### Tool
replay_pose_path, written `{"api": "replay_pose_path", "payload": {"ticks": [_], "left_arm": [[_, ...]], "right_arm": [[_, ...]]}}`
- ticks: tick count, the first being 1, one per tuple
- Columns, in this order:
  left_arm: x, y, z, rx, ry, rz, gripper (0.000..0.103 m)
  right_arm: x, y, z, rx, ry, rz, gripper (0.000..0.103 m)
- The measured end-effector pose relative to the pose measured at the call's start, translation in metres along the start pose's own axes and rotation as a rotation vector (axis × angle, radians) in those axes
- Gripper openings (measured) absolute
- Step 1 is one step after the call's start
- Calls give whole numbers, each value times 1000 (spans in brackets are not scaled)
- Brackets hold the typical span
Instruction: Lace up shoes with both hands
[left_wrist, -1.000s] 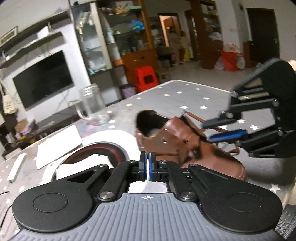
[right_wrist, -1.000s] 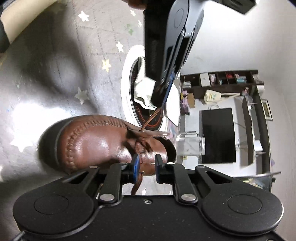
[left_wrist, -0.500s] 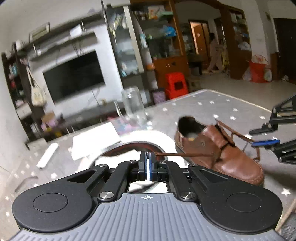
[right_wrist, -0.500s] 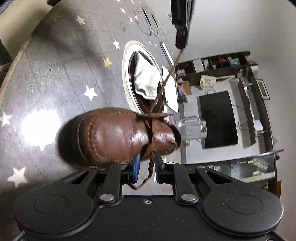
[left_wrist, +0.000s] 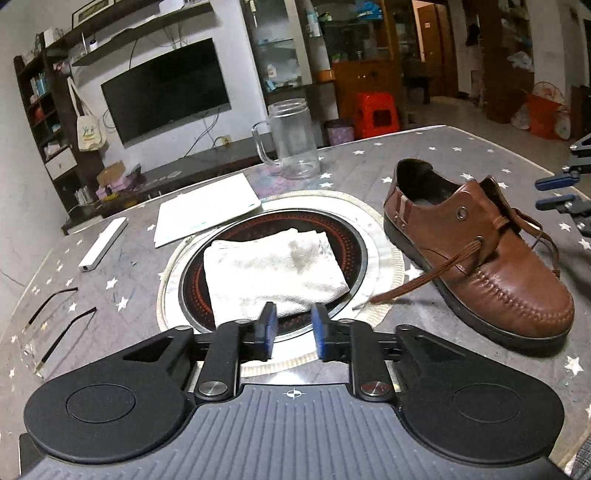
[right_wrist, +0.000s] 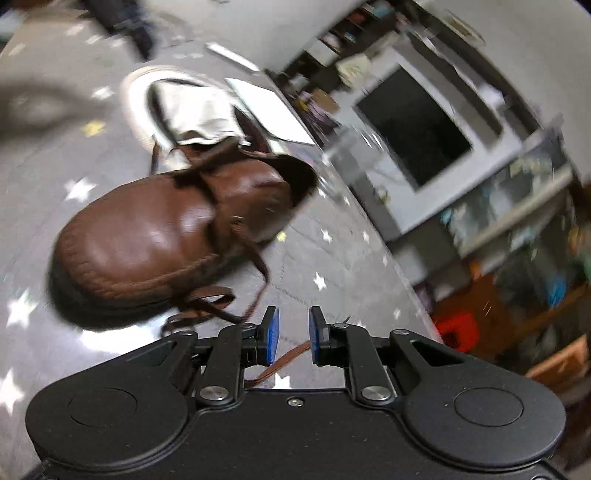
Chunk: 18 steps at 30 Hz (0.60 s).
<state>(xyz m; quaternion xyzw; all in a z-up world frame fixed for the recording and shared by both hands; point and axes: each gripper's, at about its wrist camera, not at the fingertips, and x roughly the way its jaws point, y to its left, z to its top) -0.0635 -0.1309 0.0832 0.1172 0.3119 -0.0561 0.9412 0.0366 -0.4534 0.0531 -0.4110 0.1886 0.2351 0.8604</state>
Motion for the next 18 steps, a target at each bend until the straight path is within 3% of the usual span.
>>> {"api": "replay_pose_path", "payload": {"ticks": [2,10,18], "left_arm": [[0,-4,3,4,-9,-14,33],[6,-20,18,14,-35,-96,36],[16,-27,25,27,-38,-124,39]], "right_arm": [[11,-16,-1,91,12,16,17],[67,-79,-21,546,62,84,17],[92,-100,-38,729,107,129,17]]}}
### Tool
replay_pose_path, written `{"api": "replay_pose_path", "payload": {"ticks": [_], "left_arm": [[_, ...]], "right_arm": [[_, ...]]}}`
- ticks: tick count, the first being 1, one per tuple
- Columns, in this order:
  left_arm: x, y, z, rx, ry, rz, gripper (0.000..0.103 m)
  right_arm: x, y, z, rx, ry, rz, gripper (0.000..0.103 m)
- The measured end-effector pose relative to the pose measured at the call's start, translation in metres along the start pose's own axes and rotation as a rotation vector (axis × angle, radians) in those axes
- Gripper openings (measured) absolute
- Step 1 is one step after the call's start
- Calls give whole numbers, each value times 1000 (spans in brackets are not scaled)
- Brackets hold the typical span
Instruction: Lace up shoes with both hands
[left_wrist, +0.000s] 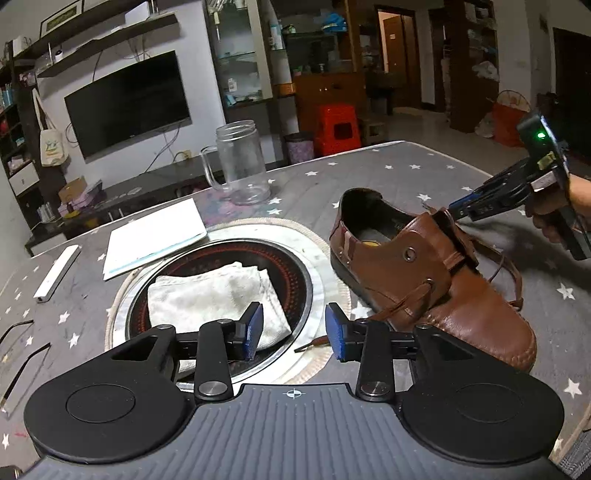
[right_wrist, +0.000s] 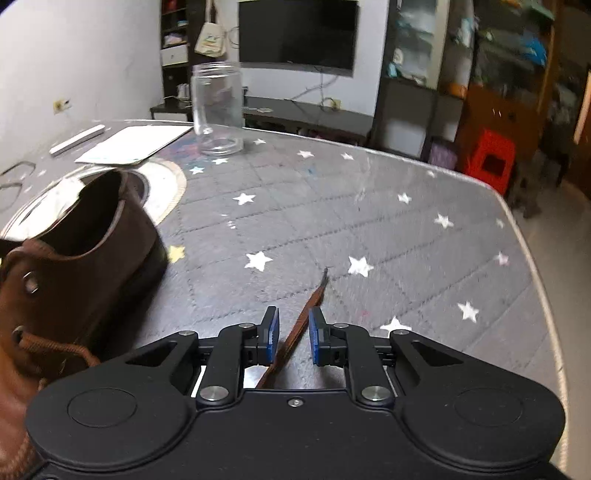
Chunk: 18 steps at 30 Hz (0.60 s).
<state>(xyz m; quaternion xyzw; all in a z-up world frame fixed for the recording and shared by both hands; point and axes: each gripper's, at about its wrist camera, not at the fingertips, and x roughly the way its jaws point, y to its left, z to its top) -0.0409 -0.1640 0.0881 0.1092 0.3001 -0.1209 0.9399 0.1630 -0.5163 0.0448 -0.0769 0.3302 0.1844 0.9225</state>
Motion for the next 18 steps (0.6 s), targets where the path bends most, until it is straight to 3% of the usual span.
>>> {"api": "replay_pose_path", "payload": {"ticks": [8,9,10,14,18], "left_arm": [[6,-2,7,0,0,-28,40],[6,-3,9,-5,-2,-35,40],[6,-4,11,-12,-5,-43,41],[5,-11,24,-16,-23,-99,44],[4,-23,36,3,-40,-160,46]], "right_arm": [[12,-7,1,34,15,21,17],[16,-7,2,41,16,22,14],[18,-7,3,40,16,21,3],[11,0,2,-19,1,11,2],[-6,19,2,-151,-70,12,2]]}}
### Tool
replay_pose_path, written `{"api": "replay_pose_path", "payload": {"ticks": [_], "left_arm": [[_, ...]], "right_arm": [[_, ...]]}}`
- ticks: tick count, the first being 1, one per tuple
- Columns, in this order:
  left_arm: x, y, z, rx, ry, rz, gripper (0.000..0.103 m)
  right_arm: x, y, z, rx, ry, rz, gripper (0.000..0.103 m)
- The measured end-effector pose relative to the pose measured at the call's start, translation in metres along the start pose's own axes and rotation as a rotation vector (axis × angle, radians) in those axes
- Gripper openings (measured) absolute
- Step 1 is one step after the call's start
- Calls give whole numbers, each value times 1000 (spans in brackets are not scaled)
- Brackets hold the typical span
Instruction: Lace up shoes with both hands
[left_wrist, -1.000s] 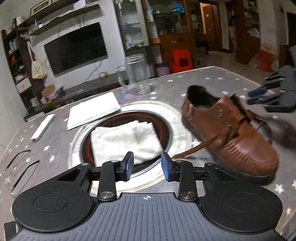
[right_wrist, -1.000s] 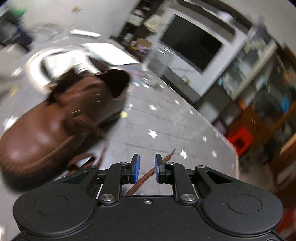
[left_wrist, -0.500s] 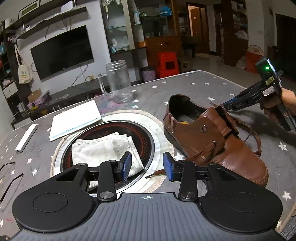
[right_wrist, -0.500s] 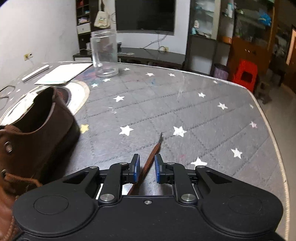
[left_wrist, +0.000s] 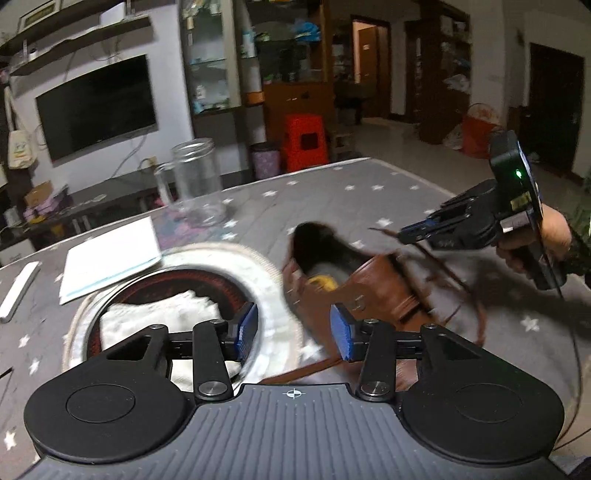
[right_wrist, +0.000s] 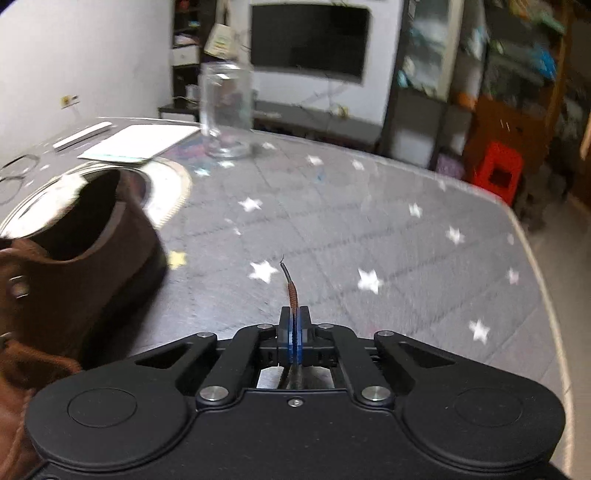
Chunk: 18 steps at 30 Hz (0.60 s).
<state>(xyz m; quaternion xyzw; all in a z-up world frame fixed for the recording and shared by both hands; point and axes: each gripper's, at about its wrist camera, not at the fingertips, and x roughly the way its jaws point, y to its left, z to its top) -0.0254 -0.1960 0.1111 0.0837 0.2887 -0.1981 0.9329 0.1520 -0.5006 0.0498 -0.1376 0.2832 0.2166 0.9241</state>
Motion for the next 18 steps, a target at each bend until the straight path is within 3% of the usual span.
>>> {"api": "replay_pose_path", "payload": {"ticks": [3,11,14,18], "left_arm": [[4,-12,10,19,-5,-44,46],[29,-19,18,11,26,-66,44],[34,-13,16,-7,37,-78,21],[32,-5,11,-17,27,-110,14]], "right_arm": [[-28,19,2,-128,-53,10,2],[-98,68,-1,-415,-170,55,2],[-113,82,-3,-487,-192,80,2],[-122,90,-6,-549,-198,104,2]]}}
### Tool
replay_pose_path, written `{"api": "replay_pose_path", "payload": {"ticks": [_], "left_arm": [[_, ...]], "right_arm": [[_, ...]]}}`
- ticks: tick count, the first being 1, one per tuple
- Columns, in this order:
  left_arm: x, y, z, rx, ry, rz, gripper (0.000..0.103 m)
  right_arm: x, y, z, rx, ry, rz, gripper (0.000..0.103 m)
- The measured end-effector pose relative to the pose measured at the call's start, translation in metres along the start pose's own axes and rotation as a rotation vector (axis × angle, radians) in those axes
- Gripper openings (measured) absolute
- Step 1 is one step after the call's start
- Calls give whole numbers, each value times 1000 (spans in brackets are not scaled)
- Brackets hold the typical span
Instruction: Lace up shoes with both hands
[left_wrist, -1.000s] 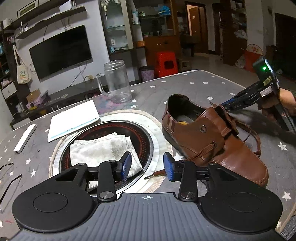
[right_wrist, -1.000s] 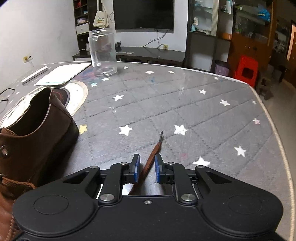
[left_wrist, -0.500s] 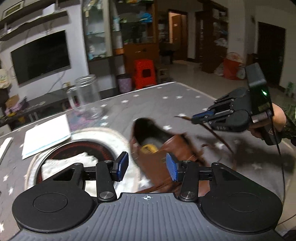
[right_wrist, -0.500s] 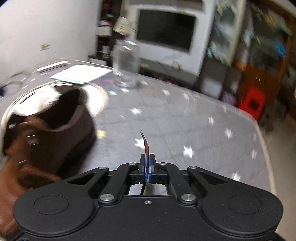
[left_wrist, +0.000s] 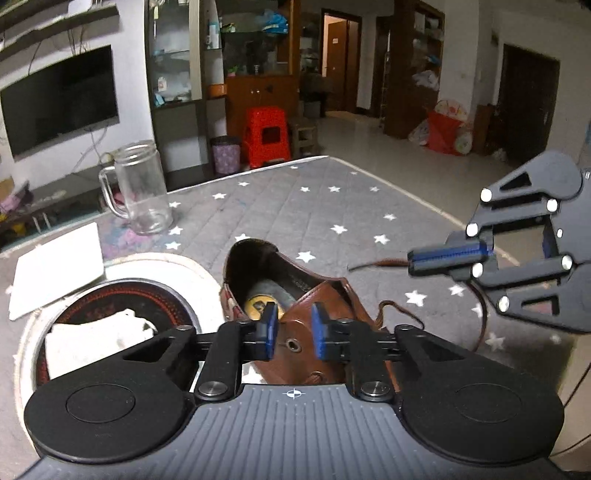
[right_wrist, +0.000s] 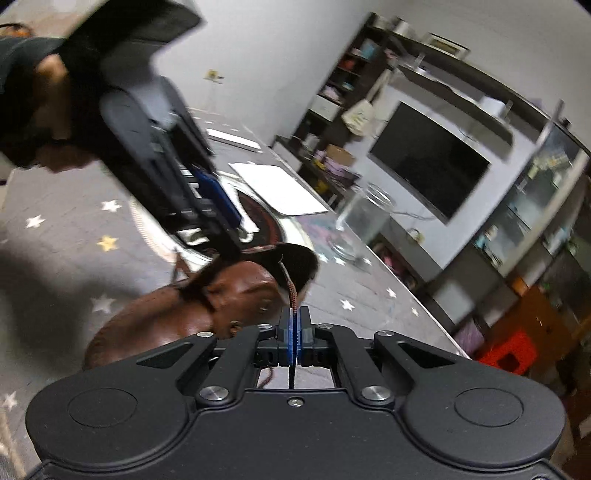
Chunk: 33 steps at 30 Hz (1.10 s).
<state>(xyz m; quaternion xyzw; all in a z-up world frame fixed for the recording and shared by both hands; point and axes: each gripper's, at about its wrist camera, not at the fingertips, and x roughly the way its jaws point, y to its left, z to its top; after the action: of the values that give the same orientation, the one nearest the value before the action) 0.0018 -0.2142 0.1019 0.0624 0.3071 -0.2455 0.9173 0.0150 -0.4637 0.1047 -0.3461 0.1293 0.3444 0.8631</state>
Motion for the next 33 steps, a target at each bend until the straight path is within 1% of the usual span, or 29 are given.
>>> {"api": "replay_pose_path", "payload": {"ticks": [5,12,18,24,33], "left_arm": [[-7,13,-9,-31,-24,-25,13],[-12,33,-21,-121,-53,-72,13],[-15,35,-21,-141,-66,-96,13],[-17,36,-22,-148,-70,-104,14],[-17,35,-22,-149,-68,-103,14]], "right_arm": [[2,8,5,-46,-12,49,2],[16,20,10,-127,-16,111,2],[35,19,13,-169,-7,132,2],[36,24,10,-188,-1,149,2],[42,30,14,-226,0,162,2]]}}
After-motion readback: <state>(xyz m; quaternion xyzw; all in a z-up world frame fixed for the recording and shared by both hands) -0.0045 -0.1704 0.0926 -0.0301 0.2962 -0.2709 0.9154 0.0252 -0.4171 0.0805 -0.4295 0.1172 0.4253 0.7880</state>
